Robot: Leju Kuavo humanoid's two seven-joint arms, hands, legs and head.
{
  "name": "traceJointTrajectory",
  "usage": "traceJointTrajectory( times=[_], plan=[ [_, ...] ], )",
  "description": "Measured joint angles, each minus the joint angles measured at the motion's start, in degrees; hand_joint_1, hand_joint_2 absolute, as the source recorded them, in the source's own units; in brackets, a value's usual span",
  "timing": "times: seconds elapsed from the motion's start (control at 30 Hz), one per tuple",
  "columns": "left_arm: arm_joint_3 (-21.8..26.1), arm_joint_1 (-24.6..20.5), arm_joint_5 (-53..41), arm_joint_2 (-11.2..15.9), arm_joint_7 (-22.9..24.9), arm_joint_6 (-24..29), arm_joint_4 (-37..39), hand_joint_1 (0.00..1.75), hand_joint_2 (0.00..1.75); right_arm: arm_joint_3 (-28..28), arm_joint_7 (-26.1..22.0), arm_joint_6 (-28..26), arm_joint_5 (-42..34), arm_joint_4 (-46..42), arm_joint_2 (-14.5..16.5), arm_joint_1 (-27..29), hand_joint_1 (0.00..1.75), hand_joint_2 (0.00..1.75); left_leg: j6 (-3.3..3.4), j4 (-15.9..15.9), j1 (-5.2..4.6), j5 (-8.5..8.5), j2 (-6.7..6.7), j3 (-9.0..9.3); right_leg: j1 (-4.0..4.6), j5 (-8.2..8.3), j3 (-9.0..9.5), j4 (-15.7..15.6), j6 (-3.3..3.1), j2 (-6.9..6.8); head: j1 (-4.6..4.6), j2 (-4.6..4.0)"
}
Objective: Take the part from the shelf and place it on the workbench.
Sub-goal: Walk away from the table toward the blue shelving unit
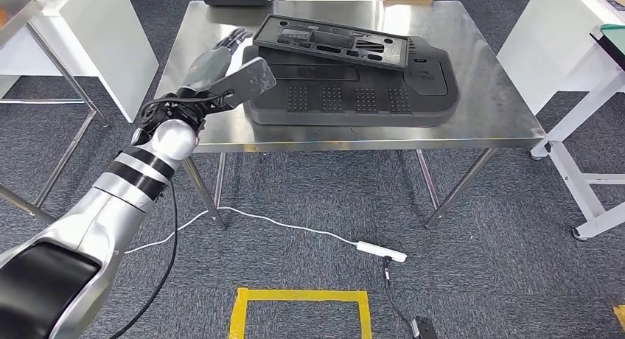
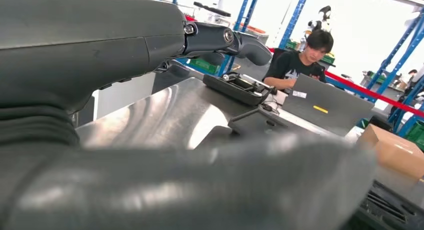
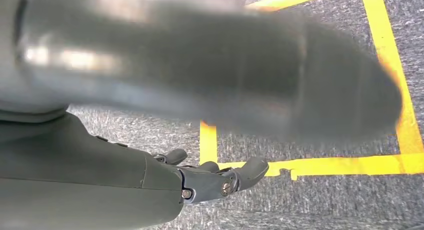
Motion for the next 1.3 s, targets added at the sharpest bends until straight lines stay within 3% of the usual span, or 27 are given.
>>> traceJointTrajectory(
  times=[0.1,0.13,0.23,1.3],
  plan=[
    [0.3,0.0,0.2,-0.1,0.1,0.2,0.5,0.00,1.75,-0.4,0.2,0.0,0.1,0.0,0.0,0.0,0.00,0.44,0.08,0.0,-0.01,0.05,0.06,-0.01,0.00,0.04,-0.02,0.0,0.07,0.02,0.00,0.00],
    [0.4,0.0,0.1,-0.1,0.1,0.3,0.7,0.00,1.31,-0.5,0.2,0.0,0.2,0.0,0.0,0.0,0.00,0.00,0.10,0.0,-0.01,0.07,0.09,-0.01,0.01,0.05,-0.02,0.0,0.08,0.03,-0.01,0.00],
    [0.5,0.0,0.0,-0.1,0.1,0.7,0.9,0.00,0.00,-0.6,0.2,-0.1,0.6,0.0,0.0,0.0,0.00,0.00,0.14,0.0,0.03,0.10,0.17,-0.01,0.04,0.06,-0.03,0.0,0.09,0.11,-0.01,0.00],
    [1.1,1.7,-3.0,1.6,-2.3,6.6,-2.5,0.00,0.00,-1.0,-2.5,-0.5,3.4,0.0,0.0,-0.3,0.00,0.00,0.15,0.0,0.08,0.13,0.22,-0.04,0.11,0.07,-0.06,0.0,0.09,0.18,-0.01,0.00]
  ],
)
